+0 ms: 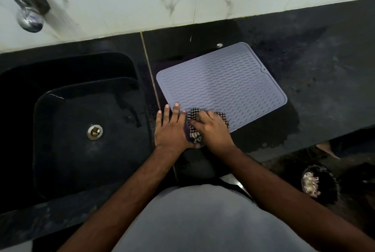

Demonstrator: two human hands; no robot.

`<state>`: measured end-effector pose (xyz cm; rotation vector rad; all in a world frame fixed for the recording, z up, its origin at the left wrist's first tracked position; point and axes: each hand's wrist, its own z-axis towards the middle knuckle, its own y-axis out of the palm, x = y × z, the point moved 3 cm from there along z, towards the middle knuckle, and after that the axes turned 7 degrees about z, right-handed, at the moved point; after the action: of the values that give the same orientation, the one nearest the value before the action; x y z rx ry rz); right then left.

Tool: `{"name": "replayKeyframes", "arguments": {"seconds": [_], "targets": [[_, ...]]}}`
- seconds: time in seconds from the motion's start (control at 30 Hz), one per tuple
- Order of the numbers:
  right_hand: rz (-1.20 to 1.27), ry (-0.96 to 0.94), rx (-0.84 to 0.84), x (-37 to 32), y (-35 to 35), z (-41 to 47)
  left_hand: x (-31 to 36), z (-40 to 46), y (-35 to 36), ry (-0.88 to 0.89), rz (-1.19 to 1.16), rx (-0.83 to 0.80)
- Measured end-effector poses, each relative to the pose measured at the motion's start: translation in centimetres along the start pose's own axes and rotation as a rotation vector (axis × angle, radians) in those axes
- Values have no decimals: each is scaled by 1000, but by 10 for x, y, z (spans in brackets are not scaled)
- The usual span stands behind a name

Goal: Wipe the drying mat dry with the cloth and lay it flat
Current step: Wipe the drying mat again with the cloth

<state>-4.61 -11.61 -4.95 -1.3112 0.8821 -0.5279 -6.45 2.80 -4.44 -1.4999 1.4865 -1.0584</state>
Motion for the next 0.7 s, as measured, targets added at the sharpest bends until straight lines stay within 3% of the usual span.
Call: {"name": "replayKeyframes", "arguments": {"seconds": [0.13, 0.7], "targets": [[-131, -144, 73, 42, -12, -11, 8, 4, -6, -13, 90, -99], [-243, -213, 7, 162, -52, -14, 24, 6, -14, -151, 170, -301]]}}
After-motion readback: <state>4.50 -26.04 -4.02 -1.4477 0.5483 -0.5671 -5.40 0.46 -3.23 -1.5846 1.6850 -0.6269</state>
